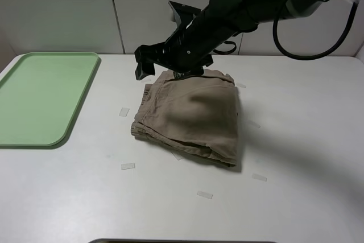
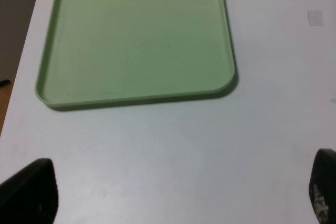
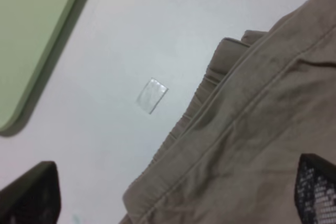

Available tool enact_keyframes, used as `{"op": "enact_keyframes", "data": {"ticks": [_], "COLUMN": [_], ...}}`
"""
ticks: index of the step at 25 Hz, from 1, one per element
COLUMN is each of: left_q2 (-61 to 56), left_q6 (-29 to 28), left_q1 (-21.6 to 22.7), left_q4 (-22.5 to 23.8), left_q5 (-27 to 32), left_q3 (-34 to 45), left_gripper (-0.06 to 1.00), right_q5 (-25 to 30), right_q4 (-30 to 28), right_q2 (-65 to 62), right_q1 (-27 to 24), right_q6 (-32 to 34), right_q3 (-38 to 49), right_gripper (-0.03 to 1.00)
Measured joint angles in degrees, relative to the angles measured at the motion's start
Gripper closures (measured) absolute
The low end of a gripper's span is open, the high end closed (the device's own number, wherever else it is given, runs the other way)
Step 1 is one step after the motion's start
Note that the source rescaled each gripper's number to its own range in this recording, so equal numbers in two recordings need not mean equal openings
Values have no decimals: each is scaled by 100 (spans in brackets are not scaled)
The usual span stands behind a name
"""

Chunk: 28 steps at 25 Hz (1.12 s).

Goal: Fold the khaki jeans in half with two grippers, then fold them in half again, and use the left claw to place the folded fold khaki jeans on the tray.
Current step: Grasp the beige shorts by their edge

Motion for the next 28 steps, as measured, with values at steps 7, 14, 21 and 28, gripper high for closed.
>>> {"op": "enact_keyframes", "data": {"ticks": [7, 14, 21, 28], "left_q2": [0, 0, 0, 0], "left_q6": [-2, -7, -17, -17], "left_q1": [0, 0, 0, 0], "left_q4": [4, 4, 4, 4], "left_q5": [0, 0, 0, 0], "left_q3": [0, 0, 0, 0], "left_gripper": [-5, -5, -5, -5], "right_q5": [-7, 462, 36, -231], "right_q4": [-1065, -2787, -3154, -3138], "right_q2": [0, -301, -1537, -3432], "right_q1": [-115, -760, -1454, -2450], "right_q6": [188, 810, 914, 919], "right_q3": [0, 44, 1134, 2736], "right_gripper": [-3, -3, -3, -3]}}
